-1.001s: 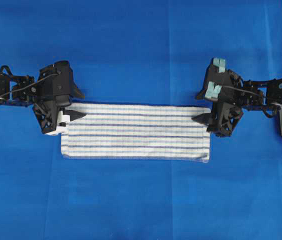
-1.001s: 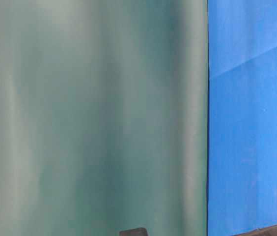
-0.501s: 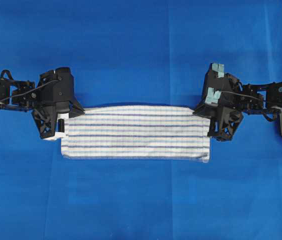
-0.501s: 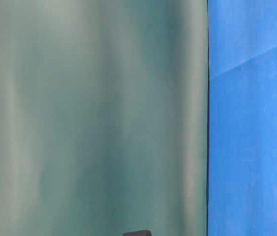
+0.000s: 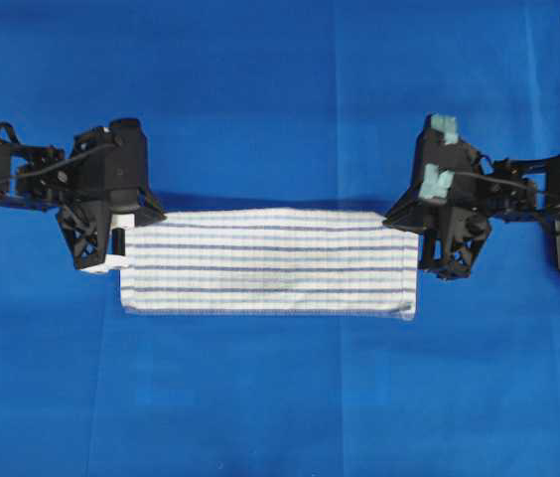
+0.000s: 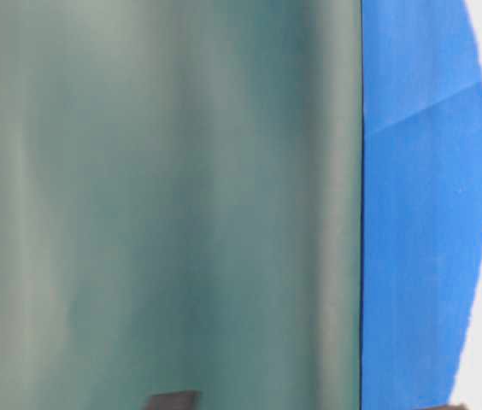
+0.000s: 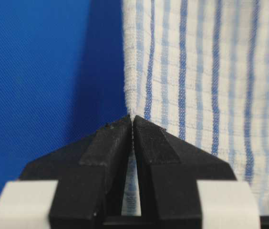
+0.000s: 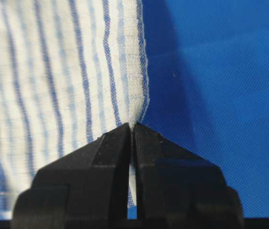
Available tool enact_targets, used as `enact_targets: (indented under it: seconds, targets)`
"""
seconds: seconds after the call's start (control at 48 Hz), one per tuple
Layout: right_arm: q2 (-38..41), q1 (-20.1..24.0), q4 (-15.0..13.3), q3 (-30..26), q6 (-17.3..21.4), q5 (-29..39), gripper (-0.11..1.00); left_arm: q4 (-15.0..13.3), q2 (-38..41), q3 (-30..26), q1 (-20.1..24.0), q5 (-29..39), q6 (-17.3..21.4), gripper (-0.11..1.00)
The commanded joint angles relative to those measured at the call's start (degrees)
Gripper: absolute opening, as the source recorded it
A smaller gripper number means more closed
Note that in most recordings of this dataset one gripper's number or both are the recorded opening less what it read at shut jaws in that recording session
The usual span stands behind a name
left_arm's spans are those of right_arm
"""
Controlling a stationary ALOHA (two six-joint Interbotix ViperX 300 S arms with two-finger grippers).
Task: Fold the blue towel.
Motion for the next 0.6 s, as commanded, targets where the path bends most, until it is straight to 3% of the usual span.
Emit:
enact_targets:
  seconds: [0.0,0.167,0.334,0.584]
  targets:
    - [-4.22,0.09,-0.18,-1.49,-0.09,2.64,0.02,-0.09,-3.78,-1.49,-0.26,1.49,-0.18,0.03]
    - [-6.42,0.09,-0.26,-1.58,-0.09,3.87,0.02,-0.26,-4.92,-1.49,-1.23,1.49,-2.11,0.03]
    - [-5.89,-2.55,-1.23,-2.81,-0.09,4.04,0.02,-0.26,-4.13,-2.72,-4.22,0.79,-9.23,0.03]
    - [-3.96,-13.89,-8.61,-8.0,-0.09,5.45,0.02,-0.26,-1.58,-5.71,-9.93,-6.15,-20.92,0.03]
